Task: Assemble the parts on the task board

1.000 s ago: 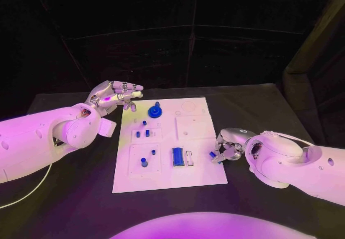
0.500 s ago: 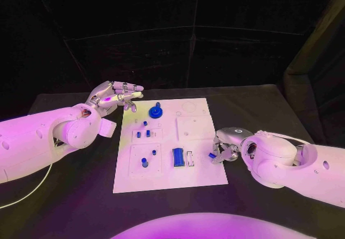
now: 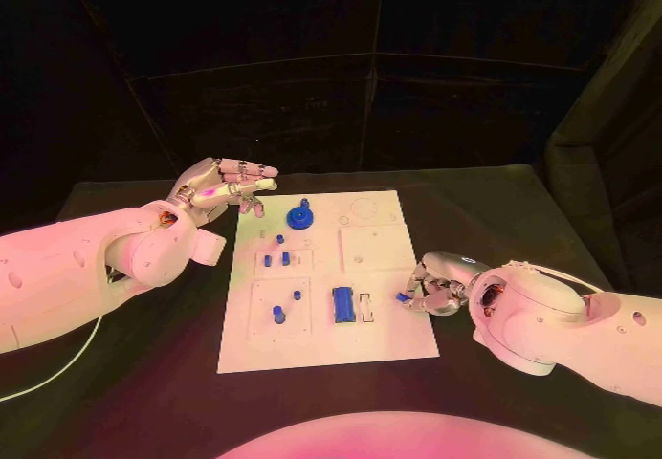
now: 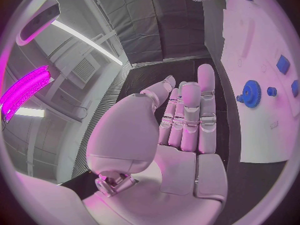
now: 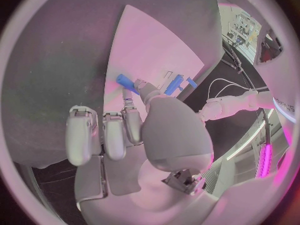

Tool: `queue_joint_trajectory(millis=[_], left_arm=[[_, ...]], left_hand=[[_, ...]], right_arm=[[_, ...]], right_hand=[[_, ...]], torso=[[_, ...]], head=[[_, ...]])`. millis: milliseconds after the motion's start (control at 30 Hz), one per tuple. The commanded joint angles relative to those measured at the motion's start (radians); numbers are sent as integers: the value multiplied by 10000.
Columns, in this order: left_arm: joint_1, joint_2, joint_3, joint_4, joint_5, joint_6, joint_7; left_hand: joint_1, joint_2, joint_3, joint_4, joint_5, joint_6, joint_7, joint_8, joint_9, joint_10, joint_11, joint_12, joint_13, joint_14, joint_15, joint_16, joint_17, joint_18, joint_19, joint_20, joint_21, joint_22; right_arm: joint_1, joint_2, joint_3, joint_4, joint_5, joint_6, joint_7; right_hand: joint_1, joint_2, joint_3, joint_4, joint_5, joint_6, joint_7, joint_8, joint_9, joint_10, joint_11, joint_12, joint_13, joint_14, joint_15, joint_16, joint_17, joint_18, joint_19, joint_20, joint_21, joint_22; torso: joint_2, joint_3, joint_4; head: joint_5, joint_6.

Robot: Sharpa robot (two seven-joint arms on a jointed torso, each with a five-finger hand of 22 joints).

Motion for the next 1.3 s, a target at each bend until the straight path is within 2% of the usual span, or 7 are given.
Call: queue_joint_trajectory(millis=[33,133,267,467,633,900,1300], left_arm=[[12,13,7,10,32,100,60],[12,16,6,10,32,94,61],[12,23,6,12,32,95,62],[12,30,6,22,32,98,64],[12,26,6,33,32,98,63],[13,19,6,50,32,106,55],[13,17,6,57,32,138,21]], left_hand=[[6,55,-62,-8,11,-61,3,37,-7,-82,-2,53,1,-65,-12,-17,-8,134,1,23,-53,-15],[6,55,-62,-8,11,-61,3,37,-7,-82,-2,53,1,-65,-12,-17,-8,134,1,23,-53,-15],[6,55,-62,-8,11,-61,3,37,-7,-82,-2,53,1,-65,-12,-17,-8,134,1,23,-53,-15],[6,55,-62,-8,11,-61,3,37,-7,-82,-2,53,1,-65,-12,-17,-8,134,1,23,-53,-15],[6,55,-62,-8,11,-61,3,37,-7,-82,-2,53,1,-65,-12,-17,-8,134,1,23,-53,-15],[6,55,-62,-8,11,-61,3,37,-7,-82,-2,53,1,-65,-12,-17,-8,134,1,23,-53,-15],[6,55,-62,-8,11,-61,3,37,-7,-82,-2,53,1,-65,-12,-17,-8,134,1,23,-53,-15]], right_arm=[[3,-26,1,129,1512,-1119,394],[5,5,2,189,1855,-1374,508],[7,168,4,199,2240,-1572,647],[7,494,4,45,2585,-1367,641],[7,776,4,-122,2670,-1124,424],[7,1186,4,-376,2571,-665,-43],[6,1516,4,-493,2290,-758,-205]], right_hand=[[-375,-330,413,-1,280,143,-89,66,63,220,-9,54,1349,793,-10,1,1309,-114,351,-13,67,1138],[-639,-534,561,32,543,169,-76,74,63,238,-11,74,1364,794,-6,6,1316,-117,357,-7,74,1151],[-793,-659,585,45,649,182,-73,80,65,253,-7,98,1380,796,-3,12,1324,-117,359,-8,75,1154],[-925,-727,602,63,775,227,-85,106,77,267,-14,114,1391,798,-7,16,1329,-118,361,-9,76,1159],[-1367,-817,423,248,1211,506,-196,245,151,324,-94,183,1430,807,-62,42,1367,-124,380,-45,95,1195],[-1720,-818,129,437,1106,949,-410,461,330,407,-267,302,1496,812,-202,61,1396,-130,399,-160,110,1227],[-1784,-815,11,472,925,1036,-469,525,415,413,-318,284,1490,809,-251,51,1382,-130,400,-212,106,1224]], torso=[[3,-12,9],[3,-11,0],[8,-5,-9],[4,-14,7],[13,-9,6],[12,-10,-1],[6,-10,-15]], head=[[25,-25],[60,-34],[95,-44],[113,-69],[129,-74],[173,-100],[224,-120]])
